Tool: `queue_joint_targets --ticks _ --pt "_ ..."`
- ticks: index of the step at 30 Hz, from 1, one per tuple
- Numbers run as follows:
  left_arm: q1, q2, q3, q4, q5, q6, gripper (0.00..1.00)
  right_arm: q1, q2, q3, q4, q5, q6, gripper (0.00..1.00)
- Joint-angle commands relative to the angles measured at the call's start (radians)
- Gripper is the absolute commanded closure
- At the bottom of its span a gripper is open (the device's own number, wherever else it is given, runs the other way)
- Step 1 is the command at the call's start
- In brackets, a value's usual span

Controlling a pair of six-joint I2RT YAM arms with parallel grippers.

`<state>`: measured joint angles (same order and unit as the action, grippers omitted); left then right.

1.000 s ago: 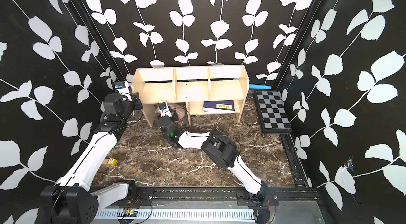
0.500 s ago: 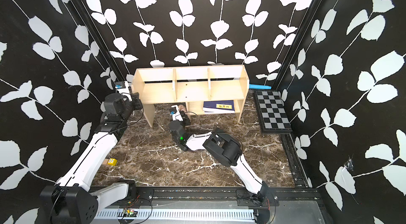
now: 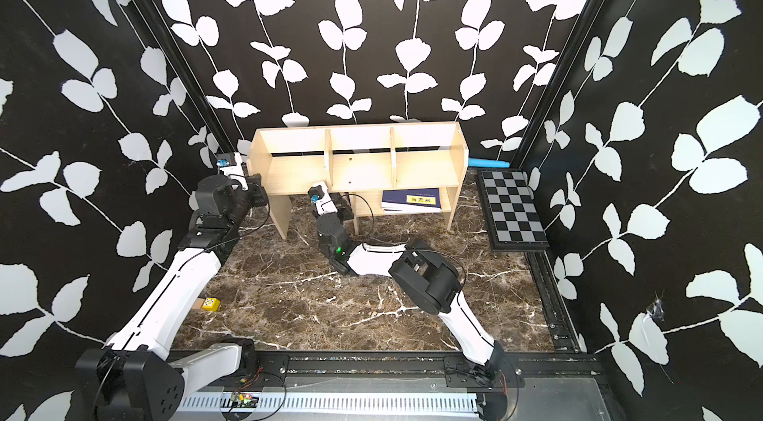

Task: Wipe the bookshelf clean with a cloth
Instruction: Wipe the dust from the shelf.

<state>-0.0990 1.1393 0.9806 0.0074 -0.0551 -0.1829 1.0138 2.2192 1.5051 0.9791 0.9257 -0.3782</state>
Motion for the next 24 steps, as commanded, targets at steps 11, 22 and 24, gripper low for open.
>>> queue_joint_targets --ticks 11,22,24 --pt "-0.007 -0.014 -0.001 -0.047 0.046 -0.153 1.00 -0.046 -0.086 -0.219 -0.115 -0.086 0.424 1.00" --pt "-0.005 -0.011 0.007 -0.038 0.089 -0.174 1.00 -0.023 0.071 0.105 -0.295 -0.397 0.509 1.00" --pt "-0.005 -0.015 0.003 -0.035 0.091 -0.172 1.00 -0.009 0.094 0.137 -0.249 -0.414 0.515 1.00"
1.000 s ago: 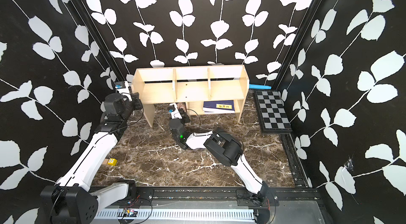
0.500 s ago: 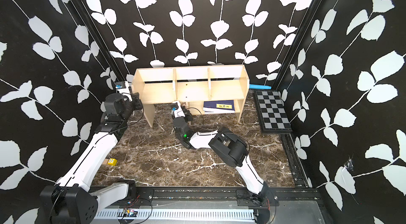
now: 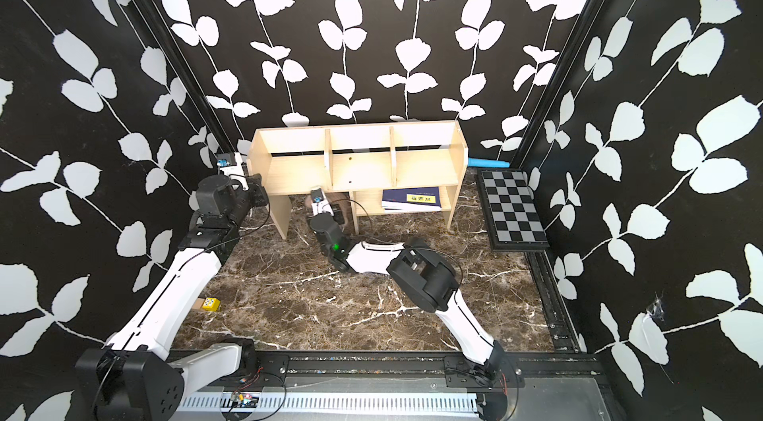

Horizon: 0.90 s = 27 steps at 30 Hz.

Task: Wipe the bookshelf clean with a cloth
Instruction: Wipe the dust from the shelf.

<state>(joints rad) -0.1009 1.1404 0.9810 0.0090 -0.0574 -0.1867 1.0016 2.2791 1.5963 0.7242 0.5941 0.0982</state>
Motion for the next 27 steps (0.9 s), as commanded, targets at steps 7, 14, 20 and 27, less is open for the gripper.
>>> queue_joint_targets --ticks 7,14,20,27 --pt "-0.002 -0.012 0.002 -0.032 0.099 -0.175 1.00 0.066 0.123 0.209 0.031 -0.170 0.017 1.00" --pt "-0.002 -0.022 -0.002 -0.034 0.082 -0.167 1.00 0.099 0.220 0.345 0.030 -0.248 -0.064 1.00" --pt "-0.003 -0.022 -0.001 -0.034 0.090 -0.174 1.00 0.079 0.230 0.391 -0.146 -0.430 0.037 1.00" --pt "-0.002 -0.028 -0.002 -0.034 0.091 -0.173 1.00 0.057 0.234 0.323 -0.211 -0.459 0.114 1.00"
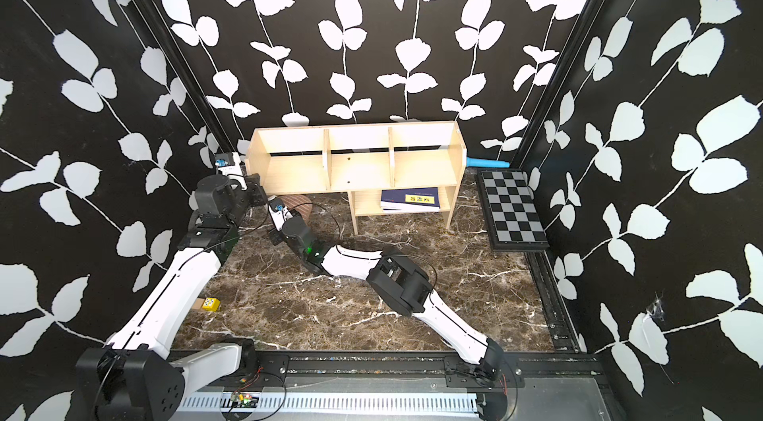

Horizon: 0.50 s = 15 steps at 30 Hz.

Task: Wipe the bookshelf clean with a cloth
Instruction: Wipe the dust from the shelf.

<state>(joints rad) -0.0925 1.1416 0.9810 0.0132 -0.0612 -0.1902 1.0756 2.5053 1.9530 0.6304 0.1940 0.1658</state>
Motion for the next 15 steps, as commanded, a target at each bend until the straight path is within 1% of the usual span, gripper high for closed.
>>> queue_joint_targets --ticks 1,2,4,6,8,11,15 --pt "-0.011 -0.029 -0.001 -0.041 0.088 -0.168 1.00 -0.017 -0.004 -0.055 -0.116 -0.042 0.033 1.00" --pt "-0.010 -0.028 0.002 -0.045 0.086 -0.167 1.00 -0.016 -0.021 -0.094 -0.098 -0.012 0.018 1.00" --pt "-0.010 -0.027 0.006 -0.046 0.094 -0.169 1.00 -0.013 -0.077 -0.214 -0.004 0.101 -0.020 1.00" --pt "-0.010 -0.032 0.002 -0.044 0.090 -0.167 1.00 -0.005 -0.164 -0.401 0.178 0.298 -0.080 1.00" --pt "-0.010 -0.029 0.004 -0.053 0.075 -0.162 1.00 -0.007 -0.226 -0.526 0.289 0.422 -0.123 1.00" --pt "-0.008 -0.022 0.010 -0.061 0.078 -0.168 1.00 -0.017 -0.291 -0.628 0.369 0.532 -0.216 1.00" --pt "-0.007 -0.020 0.010 -0.065 0.067 -0.167 1.00 -0.049 -0.341 -0.666 0.365 0.565 -0.317 1.00"
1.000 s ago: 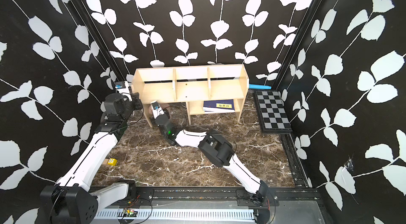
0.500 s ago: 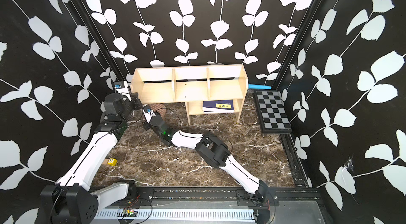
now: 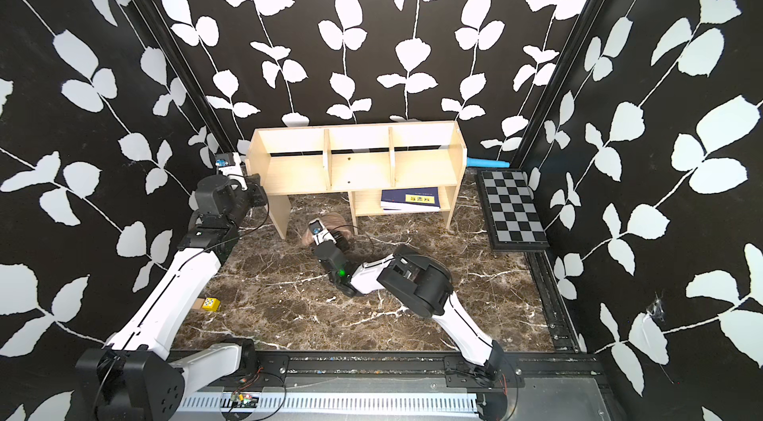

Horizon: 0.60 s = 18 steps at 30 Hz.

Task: Wipe the bookshelf clean with a cloth
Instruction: Wipe the dust from the shelf.

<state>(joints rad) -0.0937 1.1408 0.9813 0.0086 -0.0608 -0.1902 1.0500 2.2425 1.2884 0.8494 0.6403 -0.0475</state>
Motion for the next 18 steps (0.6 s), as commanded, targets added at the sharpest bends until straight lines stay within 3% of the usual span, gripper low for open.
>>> queue_joint_targets --ticks 1,8,10,13,18 --pt "-0.006 -0.021 0.009 -0.062 0.064 -0.166 1.00 -0.031 -0.086 0.001 0.163 0.130 -0.146 1.00" --pt "-0.006 -0.021 0.008 -0.064 0.053 -0.161 1.00 -0.035 -0.054 0.139 0.292 0.217 -0.556 1.00" --pt "-0.006 -0.021 0.008 -0.064 0.053 -0.160 1.00 -0.042 -0.022 0.171 0.275 0.239 -0.610 1.00" --pt "-0.006 -0.021 0.009 -0.065 0.052 -0.158 1.00 -0.047 -0.009 0.140 0.251 0.261 -0.562 1.00" --pt "-0.006 -0.019 0.008 -0.068 0.052 -0.158 1.00 -0.048 -0.017 0.063 0.117 0.279 -0.337 1.00"
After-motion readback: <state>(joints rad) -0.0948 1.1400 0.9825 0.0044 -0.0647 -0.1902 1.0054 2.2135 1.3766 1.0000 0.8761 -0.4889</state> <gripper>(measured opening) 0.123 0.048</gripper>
